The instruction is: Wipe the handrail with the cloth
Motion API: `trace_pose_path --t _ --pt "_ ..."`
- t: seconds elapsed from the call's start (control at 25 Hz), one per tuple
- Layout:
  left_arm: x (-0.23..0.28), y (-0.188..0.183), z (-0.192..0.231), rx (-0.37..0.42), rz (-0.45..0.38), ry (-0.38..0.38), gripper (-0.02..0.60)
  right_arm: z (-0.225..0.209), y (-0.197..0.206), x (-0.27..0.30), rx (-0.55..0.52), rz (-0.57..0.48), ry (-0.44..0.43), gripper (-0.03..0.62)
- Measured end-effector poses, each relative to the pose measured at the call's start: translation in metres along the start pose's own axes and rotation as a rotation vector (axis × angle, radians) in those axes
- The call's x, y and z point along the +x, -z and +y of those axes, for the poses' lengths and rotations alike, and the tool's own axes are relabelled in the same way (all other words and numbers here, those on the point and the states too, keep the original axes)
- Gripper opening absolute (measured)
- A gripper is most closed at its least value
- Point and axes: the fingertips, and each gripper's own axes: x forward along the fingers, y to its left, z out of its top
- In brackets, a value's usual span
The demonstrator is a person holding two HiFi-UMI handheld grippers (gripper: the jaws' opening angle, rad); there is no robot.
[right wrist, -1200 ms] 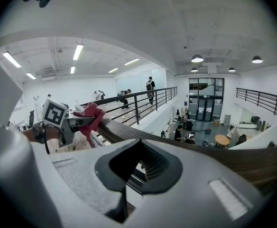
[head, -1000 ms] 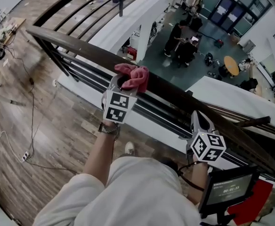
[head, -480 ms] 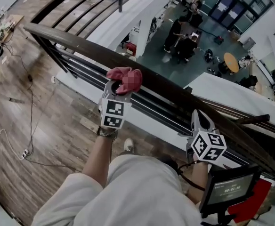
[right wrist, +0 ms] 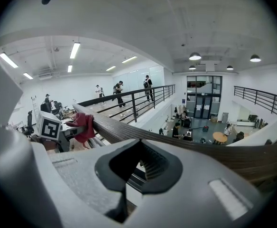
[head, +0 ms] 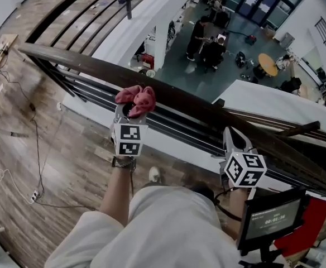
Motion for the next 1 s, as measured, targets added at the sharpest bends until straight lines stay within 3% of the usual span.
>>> trace_pose_path --t 0.36,0.8,1.0 --pt "0.008 -0.003 -0.012 -0.083 0.072 -0.043 0.135 -0.022 -0.005 -0.013 0.018 -0.006 0.007 0.003" --pt "0.012 0.002 -0.015 -0.145 0.07 -0.112 0.132 -0.038 0.0 -0.018 0.029 -0.016 -0.008 0.003" --pt "0.014 -0.002 -0.022 -0.138 0.065 -0.107 0.132 -0.05 -0.002 -0.024 0.027 -0.018 -0.004 0.003"
